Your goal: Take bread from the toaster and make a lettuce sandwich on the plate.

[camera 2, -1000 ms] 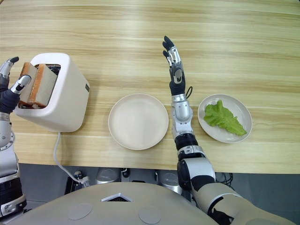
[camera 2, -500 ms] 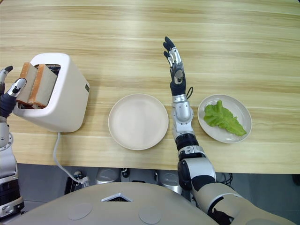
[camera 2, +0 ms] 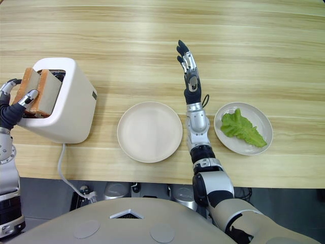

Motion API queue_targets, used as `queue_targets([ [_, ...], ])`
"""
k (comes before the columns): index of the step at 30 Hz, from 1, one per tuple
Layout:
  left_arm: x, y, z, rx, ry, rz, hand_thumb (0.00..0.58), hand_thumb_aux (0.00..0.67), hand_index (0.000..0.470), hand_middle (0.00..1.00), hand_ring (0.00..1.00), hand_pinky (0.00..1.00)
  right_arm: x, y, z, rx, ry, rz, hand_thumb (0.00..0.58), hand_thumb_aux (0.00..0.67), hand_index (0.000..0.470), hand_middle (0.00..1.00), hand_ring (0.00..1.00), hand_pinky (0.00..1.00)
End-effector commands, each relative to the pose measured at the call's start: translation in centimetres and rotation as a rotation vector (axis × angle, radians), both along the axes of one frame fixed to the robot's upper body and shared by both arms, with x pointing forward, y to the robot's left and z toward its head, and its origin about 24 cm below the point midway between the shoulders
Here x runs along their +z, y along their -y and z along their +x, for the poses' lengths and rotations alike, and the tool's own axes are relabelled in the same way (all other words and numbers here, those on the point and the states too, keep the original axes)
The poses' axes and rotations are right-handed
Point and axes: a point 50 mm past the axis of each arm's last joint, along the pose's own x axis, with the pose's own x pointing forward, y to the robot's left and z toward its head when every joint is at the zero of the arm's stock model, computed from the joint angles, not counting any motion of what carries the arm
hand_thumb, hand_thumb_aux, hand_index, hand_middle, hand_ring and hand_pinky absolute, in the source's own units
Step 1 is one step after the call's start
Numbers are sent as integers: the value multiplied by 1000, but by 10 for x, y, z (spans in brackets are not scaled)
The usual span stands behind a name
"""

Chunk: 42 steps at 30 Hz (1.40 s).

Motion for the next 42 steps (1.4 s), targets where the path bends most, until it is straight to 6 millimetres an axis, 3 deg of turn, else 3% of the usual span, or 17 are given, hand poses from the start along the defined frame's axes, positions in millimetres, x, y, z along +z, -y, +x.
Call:
queue_targets([
  [1,-9,1,3,-15,-54,-17,116,71,49,0,0,0,-2,1,-2,-4,0,-7,0,0,0,0,0,0],
  [4,-12,2,5,-20,-65,-25,112,68,47,0,0,0,-2,1,-2,-5,3,-10,0,0,0,0,0,0],
  [5,-13,2,5,-21,-66,-27,136,84,58,0,0,0,-2,1,-2,-5,3,-11,0,0,0,0,0,0],
  [6,-13,2,5,-20,-65,-27,201,129,88,0,0,0,-2,1,-2,-5,4,-11,0,0,0,0,0,0],
  [8,-11,2,5,-17,-55,-30,234,152,105,0,0,0,-2,1,-3,-7,6,-13,0,0,0,0,0,0],
  [14,-15,-4,5,2,-59,-36,230,150,103,0,0,0,-2,1,-4,-7,10,-18,0,0,0,0,0,0],
  [17,-20,-9,6,15,-59,-48,255,168,115,0,0,0,-2,1,-4,-6,11,-19,0,0,0,0,0,0],
  [18,-20,-12,7,22,-54,-51,304,208,143,0,0,0,-2,1,-4,-6,11,-20,0,0,0,0,0,0],
  [20,-19,-19,7,44,-35,-56,319,221,152,0,0,0,-2,1,-4,-6,12,-21,0,0,0,0,0,0],
  [23,-18,-24,9,59,-4,-71,307,210,144,0,0,0,-2,1,-4,-10,13,-23,0,0,0,0,0,0],
  [26,-17,-28,9,66,29,-82,237,155,106,0,0,0,-2,0,-5,-8,15,-28,0,0,0,0,0,0],
  [32,-24,-29,11,57,35,-95,258,171,117,0,0,0,-3,-1,-5,-9,19,-39,0,0,0,0,0,0],
  [37,-34,-31,9,48,2,-98,234,152,105,0,0,0,-3,-1,-6,-10,22,-45,0,0,0,0,0,0],
  [40,-37,-32,8,43,-3,-93,156,97,67,0,0,0,-2,-1,-6,-10,24,-49,0,0,0,0,0,0],
  [42,-37,-33,8,39,-2,-91,237,155,106,0,0,0,-3,-2,-6,-10,24,-51,0,0,0,0,0,0],
])
